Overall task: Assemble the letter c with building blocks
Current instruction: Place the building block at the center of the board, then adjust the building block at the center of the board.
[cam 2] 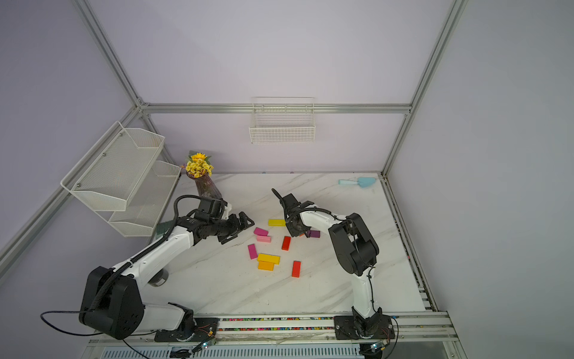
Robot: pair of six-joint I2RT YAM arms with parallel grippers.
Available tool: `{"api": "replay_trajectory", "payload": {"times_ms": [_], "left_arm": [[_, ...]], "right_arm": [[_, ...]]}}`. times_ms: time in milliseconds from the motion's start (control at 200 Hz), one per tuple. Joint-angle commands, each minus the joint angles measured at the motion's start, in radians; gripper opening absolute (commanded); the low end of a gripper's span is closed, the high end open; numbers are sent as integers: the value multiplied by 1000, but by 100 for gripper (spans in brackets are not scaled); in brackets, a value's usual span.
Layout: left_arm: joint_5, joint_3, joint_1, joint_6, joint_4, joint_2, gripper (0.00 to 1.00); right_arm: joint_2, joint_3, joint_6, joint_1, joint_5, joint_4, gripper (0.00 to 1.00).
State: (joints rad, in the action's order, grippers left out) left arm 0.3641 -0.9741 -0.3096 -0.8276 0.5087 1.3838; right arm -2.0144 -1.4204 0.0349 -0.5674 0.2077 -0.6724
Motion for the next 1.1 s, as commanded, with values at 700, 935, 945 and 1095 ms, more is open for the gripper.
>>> {"api": "replay_trajectory", "payload": {"times_ms": [700, 935, 945, 1095], "left_arm": [[29, -34, 1, -10, -43, 8, 100], [32, -32, 0, -7, -44, 9, 100], [32, -32, 1, -7, -44, 9, 100], [35, -34, 1, -7, -44, 14, 100]], "right_arm": [[-83, -82, 23, -3, -163, 20, 67], [-73, -67, 43, 0, -230, 15, 67], [-71, -63, 43, 0, -233, 16, 67], [-32, -22, 43, 0, -281, 22, 64]]}}
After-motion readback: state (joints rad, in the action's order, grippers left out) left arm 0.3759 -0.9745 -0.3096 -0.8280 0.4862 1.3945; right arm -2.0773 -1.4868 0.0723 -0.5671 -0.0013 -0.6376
